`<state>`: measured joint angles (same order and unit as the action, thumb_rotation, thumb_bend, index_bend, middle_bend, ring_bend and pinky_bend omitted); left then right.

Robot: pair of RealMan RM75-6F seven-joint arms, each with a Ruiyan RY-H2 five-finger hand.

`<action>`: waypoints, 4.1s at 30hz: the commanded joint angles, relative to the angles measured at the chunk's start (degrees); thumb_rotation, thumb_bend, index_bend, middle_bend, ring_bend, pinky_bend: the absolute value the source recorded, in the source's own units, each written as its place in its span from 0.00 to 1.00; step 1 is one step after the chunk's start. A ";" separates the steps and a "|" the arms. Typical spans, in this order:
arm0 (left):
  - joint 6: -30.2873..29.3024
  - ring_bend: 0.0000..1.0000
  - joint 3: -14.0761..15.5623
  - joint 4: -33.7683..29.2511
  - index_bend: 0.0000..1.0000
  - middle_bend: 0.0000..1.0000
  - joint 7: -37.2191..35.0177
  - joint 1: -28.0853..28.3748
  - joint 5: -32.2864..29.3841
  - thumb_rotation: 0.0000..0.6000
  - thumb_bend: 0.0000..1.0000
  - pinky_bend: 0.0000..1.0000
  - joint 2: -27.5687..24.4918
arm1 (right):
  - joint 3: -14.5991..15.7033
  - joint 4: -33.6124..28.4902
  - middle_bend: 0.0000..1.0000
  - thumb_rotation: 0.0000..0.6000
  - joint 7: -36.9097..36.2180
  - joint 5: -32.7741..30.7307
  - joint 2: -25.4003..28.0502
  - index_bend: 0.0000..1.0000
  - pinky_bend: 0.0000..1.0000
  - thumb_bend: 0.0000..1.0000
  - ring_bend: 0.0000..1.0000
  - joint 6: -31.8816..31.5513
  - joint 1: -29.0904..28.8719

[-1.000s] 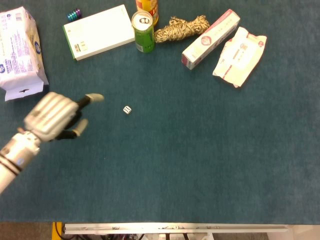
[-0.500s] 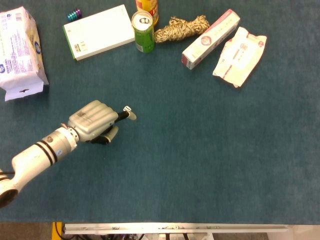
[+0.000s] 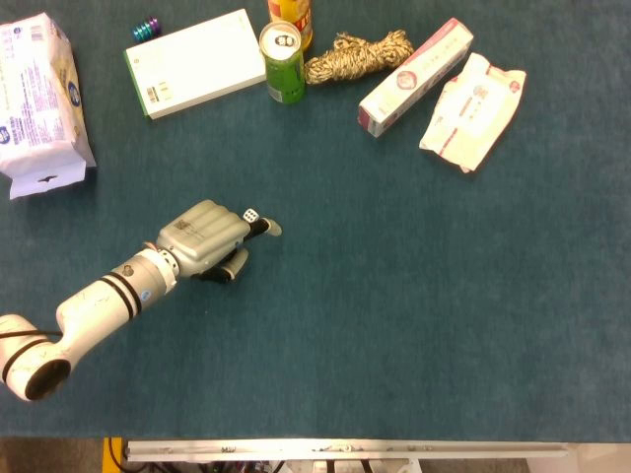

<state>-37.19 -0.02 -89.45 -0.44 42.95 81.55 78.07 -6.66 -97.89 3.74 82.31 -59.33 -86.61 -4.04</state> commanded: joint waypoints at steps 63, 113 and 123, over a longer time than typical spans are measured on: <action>0.38 0.97 1.40 3.27 0.19 0.97 1.91 -0.28 -8.78 1.00 0.67 0.97 -1.75 | 0.37 -0.24 0.28 1.00 -0.42 0.66 0.10 0.22 0.20 0.39 0.16 -0.54 0.53; -38.48 0.29 -0.33 -0.81 0.10 0.34 3.51 -21.37 -5.46 1.00 0.43 0.39 -7.06 | 0.70 0.99 0.28 1.00 -1.12 -1.40 -0.26 0.22 0.20 0.39 0.16 3.90 -0.68; -46.04 0.27 2.05 -2.80 0.10 0.31 2.89 -28.66 -2.17 1.00 0.42 0.34 -9.67 | 1.04 0.74 0.29 1.00 -0.66 -0.46 -0.83 0.22 0.20 0.39 0.16 4.71 -1.49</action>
<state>-82.73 1.64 -91.52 2.44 14.92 79.28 69.06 -5.63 -97.14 3.07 81.86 -60.17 -81.89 -5.52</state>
